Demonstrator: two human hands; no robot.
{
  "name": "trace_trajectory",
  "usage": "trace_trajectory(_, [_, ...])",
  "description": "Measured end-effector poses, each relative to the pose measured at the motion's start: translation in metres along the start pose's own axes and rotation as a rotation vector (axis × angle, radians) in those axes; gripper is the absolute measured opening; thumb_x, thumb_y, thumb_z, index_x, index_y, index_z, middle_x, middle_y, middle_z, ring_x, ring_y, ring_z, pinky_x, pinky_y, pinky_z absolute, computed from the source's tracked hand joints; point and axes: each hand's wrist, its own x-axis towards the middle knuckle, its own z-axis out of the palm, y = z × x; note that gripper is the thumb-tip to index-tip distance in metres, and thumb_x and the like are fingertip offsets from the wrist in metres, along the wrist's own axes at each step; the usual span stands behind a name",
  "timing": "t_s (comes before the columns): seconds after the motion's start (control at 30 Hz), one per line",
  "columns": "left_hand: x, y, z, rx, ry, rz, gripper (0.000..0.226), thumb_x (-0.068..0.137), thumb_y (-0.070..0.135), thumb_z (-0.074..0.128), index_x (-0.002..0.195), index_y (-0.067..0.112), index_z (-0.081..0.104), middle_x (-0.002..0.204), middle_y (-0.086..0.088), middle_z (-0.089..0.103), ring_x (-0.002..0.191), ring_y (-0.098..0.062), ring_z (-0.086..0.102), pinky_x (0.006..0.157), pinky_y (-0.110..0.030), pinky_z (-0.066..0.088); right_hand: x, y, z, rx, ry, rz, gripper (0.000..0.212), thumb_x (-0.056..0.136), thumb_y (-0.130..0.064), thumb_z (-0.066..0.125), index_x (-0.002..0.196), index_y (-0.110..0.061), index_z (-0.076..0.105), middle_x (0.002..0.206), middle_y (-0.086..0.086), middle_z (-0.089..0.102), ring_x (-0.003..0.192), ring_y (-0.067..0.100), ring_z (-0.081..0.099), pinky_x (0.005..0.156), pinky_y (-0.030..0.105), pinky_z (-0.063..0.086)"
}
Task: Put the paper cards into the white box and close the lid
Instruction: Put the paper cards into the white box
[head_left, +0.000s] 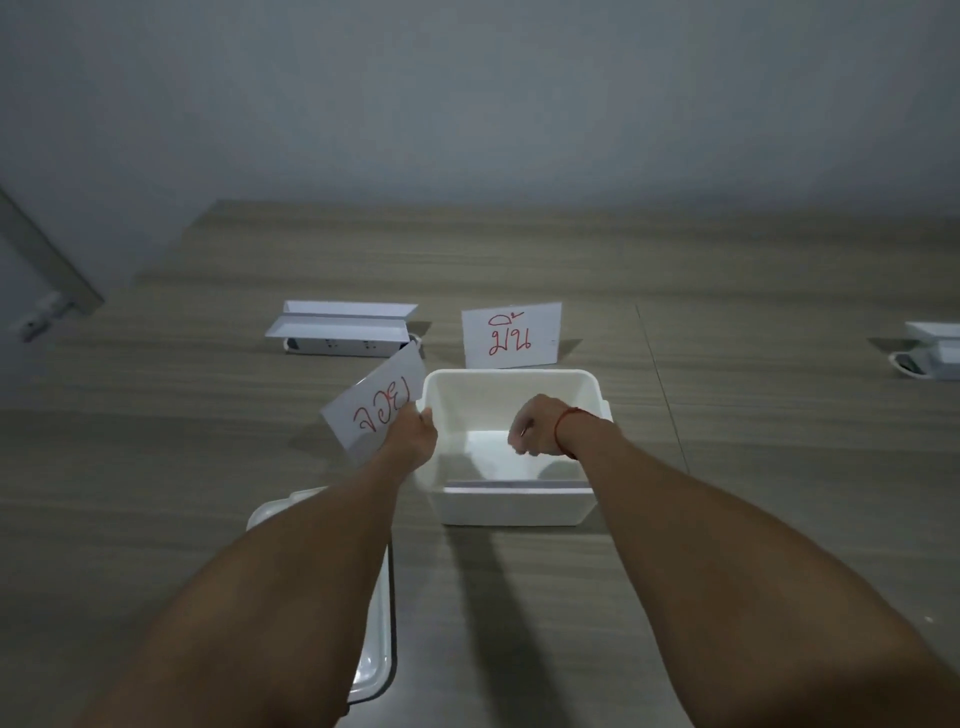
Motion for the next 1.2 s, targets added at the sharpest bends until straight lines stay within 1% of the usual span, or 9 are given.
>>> trace_trajectory(0.17, [0.016,-0.010,-0.023,0.019,0.270,0.041,0.039,0.099,0.028,0.037,0.101,-0.001,0.064,0.105,-0.020,0.065,0.105,-0.038,0.060,0.084,-0.039,0.047,0.017,-0.007,-0.009,-0.062,0.502,-0.070,0.015,0.088,-0.015,0.060,0.101,-0.013,0.066,0.114,0.009,0.065,0.107,0.027,0.059,0.093,0.037,0.049])
trace_trajectory(0.3, [0.038,-0.021,-0.040,0.270,0.469,0.077,0.033,0.095,0.027,0.049,0.120,0.009,0.059,0.120,-0.015,0.057,0.115,-0.031,0.050,0.098,-0.040,0.041,0.040,-0.005,-0.002,-0.321,0.537,-0.070,0.034,0.094,-0.029,0.054,0.127,-0.023,0.054,0.129,0.006,0.055,0.122,0.027,0.047,0.101,0.039,0.035])
trace_trajectory(0.43, [0.055,-0.035,-0.036,0.353,0.402,0.027,0.038,0.095,0.026,0.048,0.129,0.011,0.053,0.128,-0.016,0.056,0.123,-0.033,0.048,0.106,-0.045,0.034,0.064,-0.003,0.016,-0.290,0.602,-0.084,0.035,0.097,-0.014,0.043,0.125,-0.030,0.056,0.127,-0.001,0.061,0.123,0.022,0.048,0.106,0.038,0.028])
trace_trajectory(0.57, [0.058,-0.045,-0.028,0.343,0.387,0.022,0.026,0.093,0.016,0.051,0.117,0.011,0.061,0.112,-0.016,0.069,0.103,-0.034,0.064,0.082,-0.040,0.048,0.075,-0.009,0.029,-0.296,0.713,-0.093,0.039,0.091,-0.001,0.045,0.109,-0.028,0.065,0.107,0.000,0.068,0.109,0.022,0.055,0.102,0.038,0.030])
trace_trajectory(0.7, [0.056,-0.048,-0.030,0.285,0.375,-0.027,0.022,0.092,0.014,0.055,0.112,0.011,0.062,0.107,-0.016,0.070,0.098,-0.034,0.066,0.078,-0.038,0.048,0.077,-0.006,0.033,-0.323,0.667,-0.131,0.034,0.094,-0.005,0.044,0.115,-0.027,0.058,0.122,-0.004,0.062,0.121,0.018,0.049,0.108,0.039,0.024])
trace_trajectory(0.8, [0.048,-0.040,-0.043,0.288,0.434,-0.031,0.018,0.088,0.011,0.060,0.106,0.010,0.061,0.106,-0.015,0.070,0.100,-0.033,0.064,0.087,-0.040,0.047,0.066,-0.004,0.025,-0.328,0.518,-0.073,0.048,0.097,-0.006,0.040,0.141,-0.025,0.037,0.157,0.000,0.029,0.147,0.018,0.018,0.118,0.047,0.009])
trace_trajectory(0.97, [0.033,-0.005,-0.072,0.329,0.641,0.084,0.024,0.097,0.024,0.045,0.095,0.007,0.062,0.102,-0.016,0.069,0.099,-0.035,0.062,0.086,-0.042,0.042,0.028,0.009,0.015,-0.272,0.459,0.179,0.075,0.089,0.002,0.045,0.151,-0.026,0.014,0.162,0.011,-0.001,0.150,0.025,-0.007,0.119,0.053,-0.001])
trace_trajectory(1.1, [0.012,0.025,-0.087,0.346,0.714,0.334,0.030,0.098,0.028,0.037,0.100,0.009,0.060,0.100,-0.012,0.067,0.097,-0.032,0.059,0.086,-0.041,0.038,-0.006,0.023,0.006,-0.113,0.480,0.367,0.068,0.094,-0.001,0.038,0.153,-0.019,0.009,0.162,0.012,-0.002,0.150,0.029,-0.005,0.118,0.052,0.003])
trace_trajectory(1.2, [0.003,0.039,-0.080,0.328,0.650,0.496,0.038,0.101,0.037,0.030,0.095,0.011,0.058,0.089,-0.008,0.061,0.082,-0.023,0.049,0.076,-0.031,0.029,-0.018,0.030,0.004,0.096,0.443,0.414,0.056,0.098,-0.008,0.036,0.150,-0.006,0.017,0.157,0.017,0.020,0.143,0.034,0.024,0.117,0.046,0.022])
